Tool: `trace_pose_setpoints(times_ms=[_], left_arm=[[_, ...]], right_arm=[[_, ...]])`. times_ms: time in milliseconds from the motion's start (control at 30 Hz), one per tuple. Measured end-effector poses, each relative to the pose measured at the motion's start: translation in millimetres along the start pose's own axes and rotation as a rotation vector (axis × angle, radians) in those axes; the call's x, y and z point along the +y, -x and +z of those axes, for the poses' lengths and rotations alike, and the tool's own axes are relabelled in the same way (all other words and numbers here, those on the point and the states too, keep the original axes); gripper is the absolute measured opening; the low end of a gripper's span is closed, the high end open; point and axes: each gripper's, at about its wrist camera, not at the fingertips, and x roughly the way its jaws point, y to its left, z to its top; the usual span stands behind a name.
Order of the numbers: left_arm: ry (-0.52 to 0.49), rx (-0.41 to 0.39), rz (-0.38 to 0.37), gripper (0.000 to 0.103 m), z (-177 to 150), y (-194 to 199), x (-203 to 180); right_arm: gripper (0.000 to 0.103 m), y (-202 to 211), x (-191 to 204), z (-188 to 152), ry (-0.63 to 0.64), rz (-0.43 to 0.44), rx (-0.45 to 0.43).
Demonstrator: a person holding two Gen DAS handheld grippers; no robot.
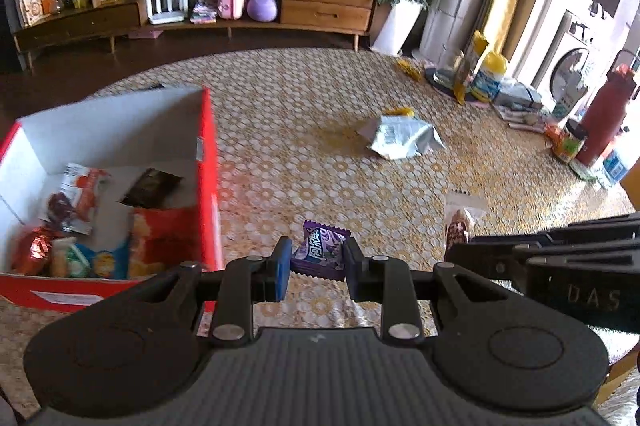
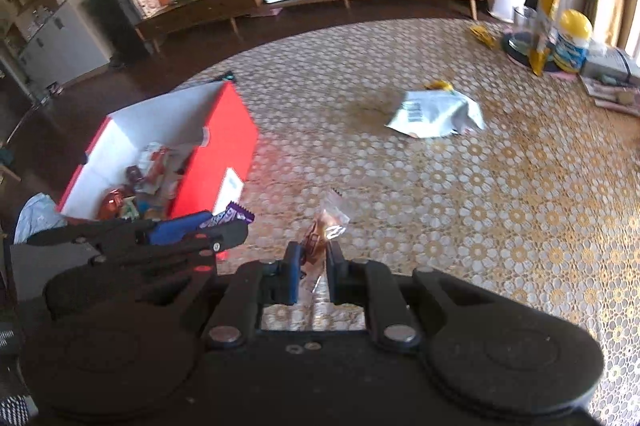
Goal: Organize snacks
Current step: 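Carry the candy bar and candy packet over the red box and lower them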
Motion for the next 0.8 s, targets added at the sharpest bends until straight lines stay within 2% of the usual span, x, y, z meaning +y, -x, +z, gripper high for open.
trace_pose_setpoints(times_ms=[433,800], left_arm=[[0.043,-0.053,0.042,0.027,14,41,59],[0.092,-0.079,0.118,0.027,23,61,128]], right_arm=[[0.011,3,66,15,0.111,0.045,-0.026],[0.011,-21,119,33,0.184,0.075,-0.013]])
